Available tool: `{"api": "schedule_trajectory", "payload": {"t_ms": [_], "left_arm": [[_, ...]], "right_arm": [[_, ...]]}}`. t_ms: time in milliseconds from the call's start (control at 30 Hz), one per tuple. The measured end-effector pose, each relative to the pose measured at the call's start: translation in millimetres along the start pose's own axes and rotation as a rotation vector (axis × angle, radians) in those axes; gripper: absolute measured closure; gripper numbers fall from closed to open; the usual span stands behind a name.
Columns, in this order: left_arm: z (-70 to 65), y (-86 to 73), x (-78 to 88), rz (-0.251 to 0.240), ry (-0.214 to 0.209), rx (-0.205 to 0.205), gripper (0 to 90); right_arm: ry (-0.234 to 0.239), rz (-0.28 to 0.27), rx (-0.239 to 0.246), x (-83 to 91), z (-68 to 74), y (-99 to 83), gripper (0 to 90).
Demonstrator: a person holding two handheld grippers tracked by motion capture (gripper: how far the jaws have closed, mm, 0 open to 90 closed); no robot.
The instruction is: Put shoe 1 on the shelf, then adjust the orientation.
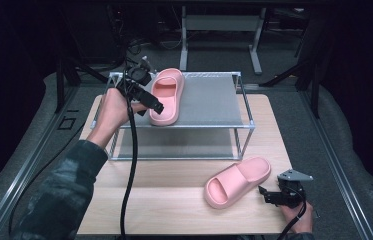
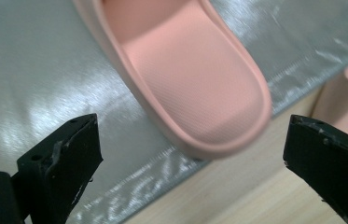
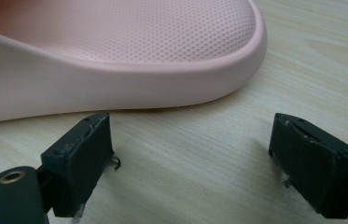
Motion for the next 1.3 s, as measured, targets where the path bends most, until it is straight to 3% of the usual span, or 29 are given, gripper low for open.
{"api": "schedule_trajectory", "payload": {"t_ms": [67,133,267,333,433,533,667,767,933,1000,1067,1133,1167,1300], "left_arm": [[-6.3,-12.2,-0.8,0.003,-0.023,-0.027,3.4],[-13.0,-23.7,0.3,0.009,-0.026,-0.080,3.5],[-22.2,-46.5,8.3,-0.022,-0.049,-0.130,3.4],[-25.8,-60.9,12.9,-0.030,-0.040,-0.173,2.8],[-26.6,-78.4,10.9,-0.049,-0.052,-0.190,2.6],[-21.1,-100.9,0.9,-0.032,-0.038,-0.195,2.1],[-11.1,-130.2,-9.6,-0.049,-0.034,-0.163,0.8],[-6.3,-152.0,-19.9,-0.060,-0.024,-0.165,0.0],[7.9,-189.1,-51.8,-0.060,-0.019,-0.117,0.0],[14.1,-199.8,-63.6,-0.061,0.007,-0.110,0.0],[19.3,-211.8,-79.4,-0.051,-0.001,-0.091,0.0],[25.1,-222.3,-91.8,-0.047,0.028,-0.093,0.0],[28.3,-226.6,-98.3,-0.059,0.009,-0.082,0.0],[41.1,-235.8,-119.3,-0.080,0.002,-0.033,0.0]], "right_arm": [[0.000,-0.001,0.000,0.0,0.1,0.0,13.0],[0.001,0.000,0.001,0.0,0.0,0.0,13.0],[0.005,0.004,0.001,0.2,0.1,0.0,13.1],[-0.005,-0.003,-0.003,-0.1,0.4,0.0,13.3],[-0.001,0.002,-0.005,0.4,0.5,-0.3,13.3],[-0.001,0.006,-0.003,0.4,-0.1,-0.2,13.2],[0.006,0.003,-0.001,-0.3,-0.5,0.5,13.2],[0.006,0.007,-0.003,0.0,-0.4,0.5,13.1],[0.026,0.027,0.005,1.2,-0.2,0.8,13.1],[0.030,0.044,0.020,4.8,0.6,-1.1,13.2],[0.040,0.054,0.024,6.7,0.7,-2.3,12.7],[0.051,0.073,0.034,11.9,0.8,-1.4,12.7],[0.061,0.069,0.042,15.0,1.4,0.7,12.7],[0.096,0.095,0.090,30.4,5.9,13.1,12.7]]}}
Point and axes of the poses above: each handheld gripper's, and its own axes: x roughly backward along the jaws, y roughly out of its top, z roughly to its left, the point moved 7 cm from there along -x, roughly forward along the jaws, and after that the axes turned 10 degrees about x, right-handed, at the moved point
